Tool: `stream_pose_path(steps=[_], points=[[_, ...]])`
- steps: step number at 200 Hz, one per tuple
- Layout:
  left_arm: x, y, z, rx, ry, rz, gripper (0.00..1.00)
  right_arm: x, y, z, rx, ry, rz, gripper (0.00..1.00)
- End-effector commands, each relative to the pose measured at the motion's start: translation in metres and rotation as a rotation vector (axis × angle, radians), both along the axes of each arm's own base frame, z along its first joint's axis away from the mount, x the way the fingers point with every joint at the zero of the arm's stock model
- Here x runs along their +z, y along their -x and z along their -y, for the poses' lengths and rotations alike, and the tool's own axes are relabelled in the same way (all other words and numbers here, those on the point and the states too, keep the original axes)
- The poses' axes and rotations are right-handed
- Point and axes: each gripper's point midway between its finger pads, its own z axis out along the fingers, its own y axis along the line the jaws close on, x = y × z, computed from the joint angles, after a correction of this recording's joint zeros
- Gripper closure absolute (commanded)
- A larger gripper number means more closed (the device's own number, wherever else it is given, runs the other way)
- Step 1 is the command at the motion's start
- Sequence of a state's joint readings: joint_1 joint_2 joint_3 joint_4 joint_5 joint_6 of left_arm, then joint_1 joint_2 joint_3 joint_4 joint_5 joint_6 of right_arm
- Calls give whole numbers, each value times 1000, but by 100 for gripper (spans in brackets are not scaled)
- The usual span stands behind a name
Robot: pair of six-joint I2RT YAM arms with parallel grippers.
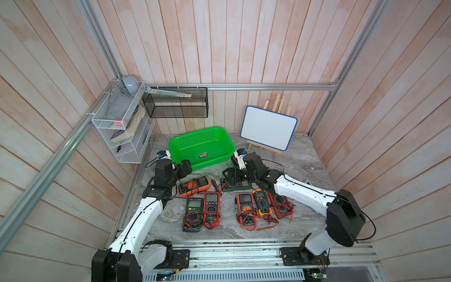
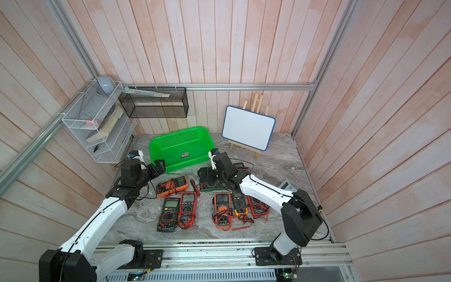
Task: Put the multimeter into the basket
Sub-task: Pick up the multimeter from the center of the board.
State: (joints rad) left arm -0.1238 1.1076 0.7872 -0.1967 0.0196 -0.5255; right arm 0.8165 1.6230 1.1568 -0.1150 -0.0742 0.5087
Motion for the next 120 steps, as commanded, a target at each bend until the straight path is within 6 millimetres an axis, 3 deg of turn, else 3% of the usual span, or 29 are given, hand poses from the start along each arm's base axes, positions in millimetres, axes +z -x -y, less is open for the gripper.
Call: stream_pose_path(steps=[1, 53, 120], points=[[-8, 2, -7, 2, -74, -81, 0, -25, 19, -14, 19, 89, -85, 4], [-4, -10, -26, 33, -33, -108, 0, -58, 59, -41, 54, 218, -195, 2], [3, -12, -24, 5, -20, -76, 0, -80, 97, -53, 58, 333, -328, 2]])
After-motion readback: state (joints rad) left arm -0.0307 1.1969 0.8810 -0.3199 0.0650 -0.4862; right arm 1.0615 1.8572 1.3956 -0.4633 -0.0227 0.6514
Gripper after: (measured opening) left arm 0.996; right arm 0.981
